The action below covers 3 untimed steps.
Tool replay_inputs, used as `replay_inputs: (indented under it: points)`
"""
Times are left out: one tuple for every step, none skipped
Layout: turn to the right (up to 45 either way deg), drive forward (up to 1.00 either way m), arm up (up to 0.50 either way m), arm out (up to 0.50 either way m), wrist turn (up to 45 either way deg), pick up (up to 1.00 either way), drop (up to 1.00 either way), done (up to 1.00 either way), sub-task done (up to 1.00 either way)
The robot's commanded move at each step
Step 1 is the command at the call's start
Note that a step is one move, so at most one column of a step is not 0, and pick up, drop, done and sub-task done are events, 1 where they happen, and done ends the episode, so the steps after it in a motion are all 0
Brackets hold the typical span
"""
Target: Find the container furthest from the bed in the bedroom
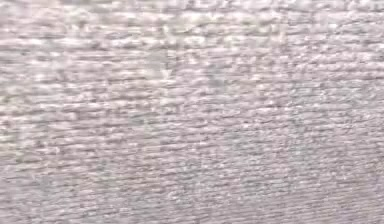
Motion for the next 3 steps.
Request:
replay_inputs:
  points:
    - [-12.0, 0.00, 0.00, 0.00, 0.0, 0.00, 0.00, 0.00, 0.00]
    - [0.0, 0.05, 0.00, 0.00, 0.0, 0.00, 0.00, 0.00, 0.00]
    - [45.0, 0.00, 0.00, 0.00, 0.0, 0.00, 0.00, 0.00, 0.00]
